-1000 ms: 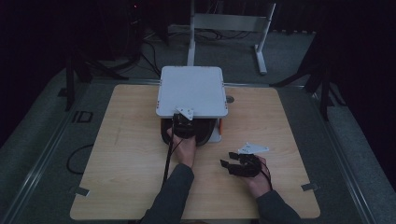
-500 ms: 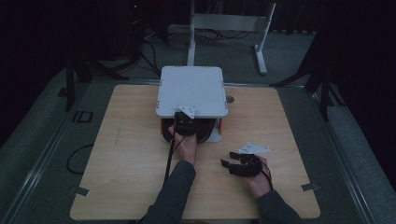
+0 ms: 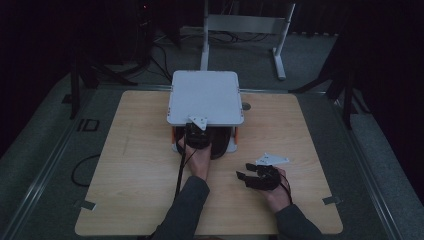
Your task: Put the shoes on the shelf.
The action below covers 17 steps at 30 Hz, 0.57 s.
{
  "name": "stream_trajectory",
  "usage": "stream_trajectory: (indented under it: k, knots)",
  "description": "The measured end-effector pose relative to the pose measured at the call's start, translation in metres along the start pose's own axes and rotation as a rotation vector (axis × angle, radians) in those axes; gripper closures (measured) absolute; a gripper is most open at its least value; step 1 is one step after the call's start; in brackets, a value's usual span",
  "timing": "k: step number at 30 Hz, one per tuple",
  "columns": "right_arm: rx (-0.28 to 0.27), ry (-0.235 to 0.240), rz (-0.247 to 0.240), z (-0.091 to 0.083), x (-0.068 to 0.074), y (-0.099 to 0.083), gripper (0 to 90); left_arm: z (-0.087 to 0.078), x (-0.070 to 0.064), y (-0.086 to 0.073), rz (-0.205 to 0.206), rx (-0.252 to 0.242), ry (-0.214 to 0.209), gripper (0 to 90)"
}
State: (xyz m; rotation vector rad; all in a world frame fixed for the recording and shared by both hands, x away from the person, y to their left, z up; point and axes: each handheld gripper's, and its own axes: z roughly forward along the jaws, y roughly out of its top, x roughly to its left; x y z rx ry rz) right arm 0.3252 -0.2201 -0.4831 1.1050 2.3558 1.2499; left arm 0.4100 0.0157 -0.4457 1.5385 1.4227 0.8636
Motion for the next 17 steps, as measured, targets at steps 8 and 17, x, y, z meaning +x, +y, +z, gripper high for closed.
stream_trajectory:
  k: [8,17]
  knots:
    - [0.002,0.001,-0.007,0.001,0.001,0.000,44.5,-0.021,0.009,-0.001,-0.006,0.074,-0.056,47.7]
    - [0.002,-0.004,-0.007,0.001,0.000,0.000,44.4,-0.039,0.026,-0.015,0.044,0.098,-0.086,46.5]
